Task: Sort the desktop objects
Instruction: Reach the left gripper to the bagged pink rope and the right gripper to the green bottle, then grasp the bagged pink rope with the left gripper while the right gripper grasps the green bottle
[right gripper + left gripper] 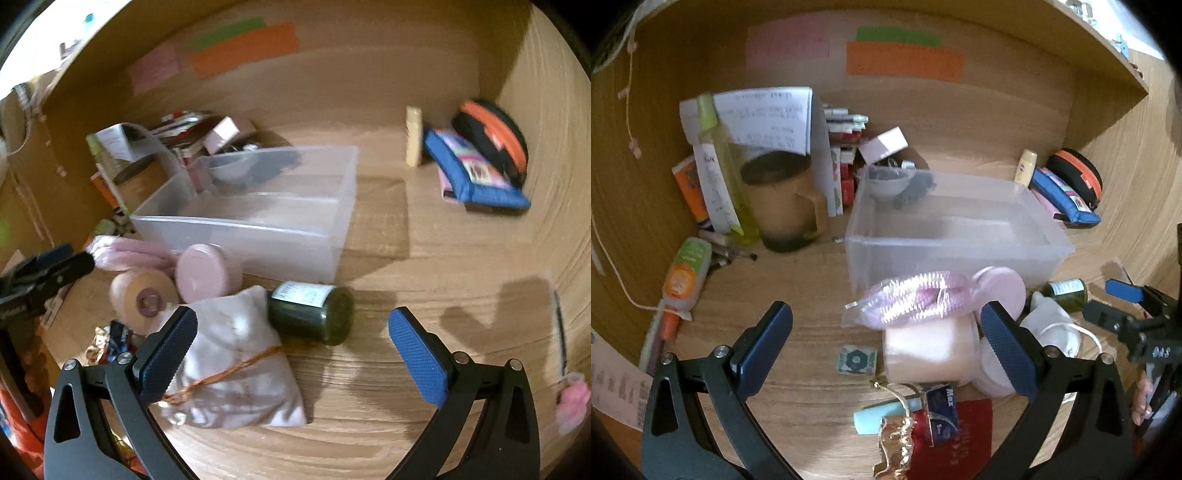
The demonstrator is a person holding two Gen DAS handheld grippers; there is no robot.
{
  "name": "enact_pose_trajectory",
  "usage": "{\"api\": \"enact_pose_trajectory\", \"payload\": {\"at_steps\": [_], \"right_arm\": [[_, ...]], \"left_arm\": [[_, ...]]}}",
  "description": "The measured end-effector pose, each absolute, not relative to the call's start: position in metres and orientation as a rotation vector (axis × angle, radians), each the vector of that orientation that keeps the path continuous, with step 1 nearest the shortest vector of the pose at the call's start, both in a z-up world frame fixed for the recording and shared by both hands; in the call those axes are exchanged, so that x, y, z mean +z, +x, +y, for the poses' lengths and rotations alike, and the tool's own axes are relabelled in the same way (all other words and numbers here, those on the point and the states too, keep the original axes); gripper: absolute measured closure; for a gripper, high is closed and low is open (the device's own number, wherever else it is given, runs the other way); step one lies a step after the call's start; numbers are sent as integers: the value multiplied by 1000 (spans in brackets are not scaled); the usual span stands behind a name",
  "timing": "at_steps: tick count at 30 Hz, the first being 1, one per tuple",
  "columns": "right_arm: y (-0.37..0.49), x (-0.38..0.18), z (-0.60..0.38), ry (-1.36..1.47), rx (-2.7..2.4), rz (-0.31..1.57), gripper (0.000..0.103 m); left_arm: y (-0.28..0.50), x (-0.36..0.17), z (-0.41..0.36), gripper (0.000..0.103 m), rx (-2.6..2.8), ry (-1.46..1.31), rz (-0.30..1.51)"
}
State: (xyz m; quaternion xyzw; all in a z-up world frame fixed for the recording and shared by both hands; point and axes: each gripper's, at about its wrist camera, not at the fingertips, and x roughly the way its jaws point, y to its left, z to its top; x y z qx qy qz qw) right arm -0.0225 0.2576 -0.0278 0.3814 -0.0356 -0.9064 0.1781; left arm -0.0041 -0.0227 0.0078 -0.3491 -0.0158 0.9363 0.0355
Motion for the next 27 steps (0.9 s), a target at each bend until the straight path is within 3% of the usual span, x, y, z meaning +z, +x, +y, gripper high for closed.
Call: {"api": "enact_pose_trajectory", "payload": {"at_steps": [16,22,24,27], "right_arm": [[-66,-58,255,1255,-2481,-214,1],[-77,-65,261,1296,-2454,-299,14],[-78,-65,261,1302,-2465,-286,27],[-77,-66,261,1301,-2477,-268,38]], "left_arm": [[-51,-24,1,0,2836,-1212,9],[-59,-33,-6,0,2819,-1251,-98],[-60,-34,-9,0,2819,-1246,-123],[-60,-35,-10,0,2821,-1241,-140]]}}
